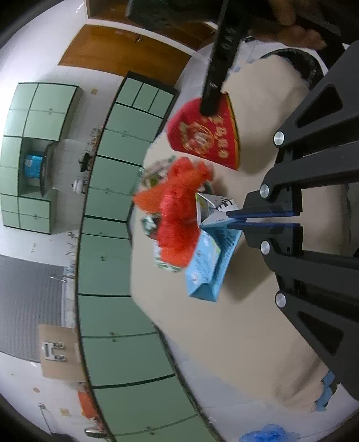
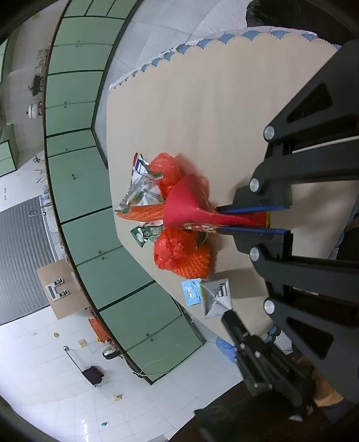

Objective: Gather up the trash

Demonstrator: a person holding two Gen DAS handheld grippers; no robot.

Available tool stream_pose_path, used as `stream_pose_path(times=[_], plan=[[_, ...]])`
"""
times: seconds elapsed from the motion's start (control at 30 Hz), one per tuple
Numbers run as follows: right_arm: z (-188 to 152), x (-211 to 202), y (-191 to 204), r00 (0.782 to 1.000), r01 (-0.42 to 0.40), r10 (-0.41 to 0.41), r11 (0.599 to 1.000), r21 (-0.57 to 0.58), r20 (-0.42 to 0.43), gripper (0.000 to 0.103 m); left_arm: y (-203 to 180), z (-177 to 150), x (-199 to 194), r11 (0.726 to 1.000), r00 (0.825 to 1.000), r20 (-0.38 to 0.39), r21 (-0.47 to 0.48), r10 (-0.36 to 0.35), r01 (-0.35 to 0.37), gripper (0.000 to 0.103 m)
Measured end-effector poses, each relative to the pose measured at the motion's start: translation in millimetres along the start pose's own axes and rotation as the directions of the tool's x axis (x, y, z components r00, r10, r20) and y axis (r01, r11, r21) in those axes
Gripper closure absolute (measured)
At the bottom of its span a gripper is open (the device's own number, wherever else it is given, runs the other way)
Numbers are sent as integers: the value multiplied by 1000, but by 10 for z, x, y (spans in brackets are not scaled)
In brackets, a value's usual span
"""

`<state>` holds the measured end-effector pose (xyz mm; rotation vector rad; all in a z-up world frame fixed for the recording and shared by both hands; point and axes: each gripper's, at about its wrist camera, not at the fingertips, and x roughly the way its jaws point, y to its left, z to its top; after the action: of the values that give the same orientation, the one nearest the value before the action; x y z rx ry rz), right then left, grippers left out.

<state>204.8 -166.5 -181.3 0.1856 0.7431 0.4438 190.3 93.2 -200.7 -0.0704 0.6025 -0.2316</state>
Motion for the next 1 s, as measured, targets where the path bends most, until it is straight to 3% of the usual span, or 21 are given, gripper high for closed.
stream_pose_path(times=[0.3, 0.47, 0.57, 0.63, 0.67, 0.7, 0.77, 0.8, 0.87, 0.93, 1.0], plan=[[85, -209, -54, 999, 18, -18, 1000, 11, 39, 95, -281, 318, -45, 998, 997, 53, 48, -50, 48, 103], [27, -259, -119, 999, 19, -20, 1000, 25, 37, 95, -242, 49, 157, 1000, 1000, -14, 13, -24, 24, 103], [-33, -233, -135, 1000, 17, -18, 999, 30, 24, 95, -170, -133, 118, 999, 999, -38, -8, 36, -36, 102], [-66, -199, -146, 1000, 14, -15, 999, 32, 13, 95, -120, -214, 68, 996, 996, -40, -34, 80, -81, 79], [-74, -182, -142, 1000, 12, -13, 999, 31, 9, 95, -117, -243, 66, 995, 995, -40, -42, 93, -95, 56], [-74, -172, -135, 1000, 10, -10, 1000, 29, 8, 95, -139, -273, 66, 993, 993, -30, -37, 113, -114, 46], [-68, -176, -127, 1000, 7, -7, 1000, 27, 10, 95, -204, -302, 105, 991, 991, -34, -14, 132, -133, 38], [-62, -181, -133, 1000, 6, -6, 1000, 28, 13, 95, -232, -308, 121, 989, 988, -38, -13, 149, -150, 24], [-60, -180, -151, 1000, 6, -7, 1000, 31, 16, 95, -303, -330, 156, 976, 976, -32, -26, 215, -216, 8], [-60, -175, -192, 1000, 8, -8, 999, 39, 17, 95, -368, -349, 217, 964, 964, -22, -26, 265, -266, 6], [-72, -166, -231, 1000, 10, -11, 999, 47, 14, 95, -371, -347, 298, 962, 963, -24, -34, 269, -270, 6]])
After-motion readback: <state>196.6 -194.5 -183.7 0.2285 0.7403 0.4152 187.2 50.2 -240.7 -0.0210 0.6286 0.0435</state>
